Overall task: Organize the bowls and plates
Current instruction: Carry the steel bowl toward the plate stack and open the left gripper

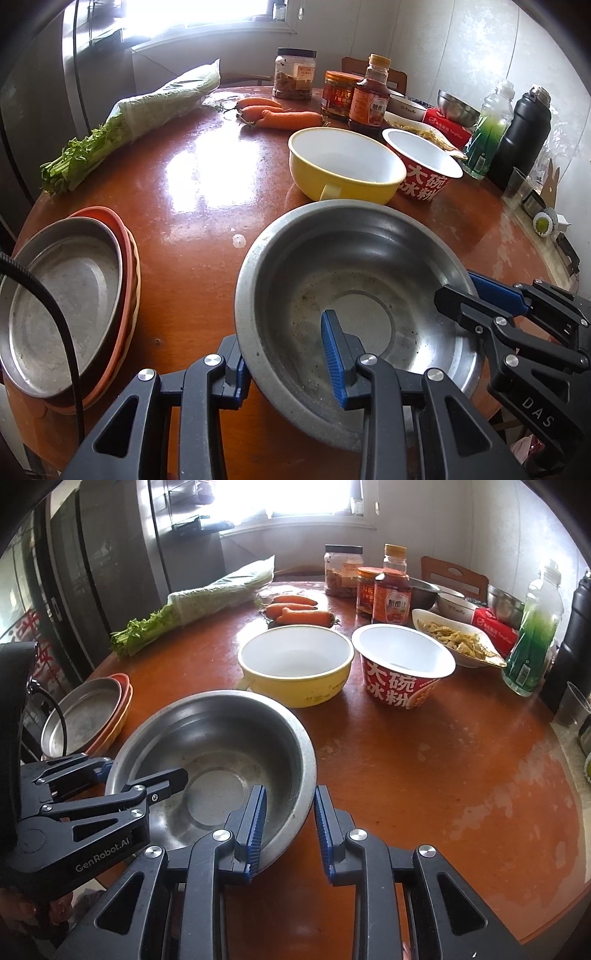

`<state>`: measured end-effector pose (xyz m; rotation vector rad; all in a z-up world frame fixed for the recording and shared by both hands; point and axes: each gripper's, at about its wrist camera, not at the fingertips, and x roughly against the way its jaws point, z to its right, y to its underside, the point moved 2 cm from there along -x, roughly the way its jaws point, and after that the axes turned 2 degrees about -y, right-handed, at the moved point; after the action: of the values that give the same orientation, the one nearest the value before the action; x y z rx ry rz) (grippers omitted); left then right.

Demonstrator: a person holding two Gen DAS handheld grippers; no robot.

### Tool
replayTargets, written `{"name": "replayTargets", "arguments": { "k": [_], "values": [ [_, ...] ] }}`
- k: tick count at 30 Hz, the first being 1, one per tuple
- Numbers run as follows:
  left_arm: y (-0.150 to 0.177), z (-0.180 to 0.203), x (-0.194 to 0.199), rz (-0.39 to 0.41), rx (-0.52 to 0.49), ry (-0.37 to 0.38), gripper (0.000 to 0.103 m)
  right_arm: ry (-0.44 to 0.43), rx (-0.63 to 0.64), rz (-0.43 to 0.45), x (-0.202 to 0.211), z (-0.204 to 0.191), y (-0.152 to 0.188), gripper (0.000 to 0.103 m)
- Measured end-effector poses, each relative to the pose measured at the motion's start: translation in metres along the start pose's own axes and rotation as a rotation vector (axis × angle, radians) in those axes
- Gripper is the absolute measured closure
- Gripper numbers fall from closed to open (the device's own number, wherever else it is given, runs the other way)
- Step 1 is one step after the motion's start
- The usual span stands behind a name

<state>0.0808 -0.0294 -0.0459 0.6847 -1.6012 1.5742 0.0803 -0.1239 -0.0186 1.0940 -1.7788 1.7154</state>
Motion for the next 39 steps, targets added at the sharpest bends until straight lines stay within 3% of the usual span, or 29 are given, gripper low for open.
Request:
{"name": "replayTargets", "arguments": {
  "k": [17,28,39],
  "values": [
    [-0.001,0.000,0.003,-0.002,-0.002,0.017,0.067,-0.025,-0.050,-0.011,0.000,0.003,0.000,0.074],
    [-0.001,-0.002,0.014,0.025,0.003,0.012,0.056,-0.031,-0.061,0.011,0.007,0.001,-0.002,0.066],
    [-0.004,-0.005,0.025,0.068,0.021,-0.016,0.047,-0.043,-0.084,0.037,0.017,0.006,-0.003,0.065]
  ]
}}
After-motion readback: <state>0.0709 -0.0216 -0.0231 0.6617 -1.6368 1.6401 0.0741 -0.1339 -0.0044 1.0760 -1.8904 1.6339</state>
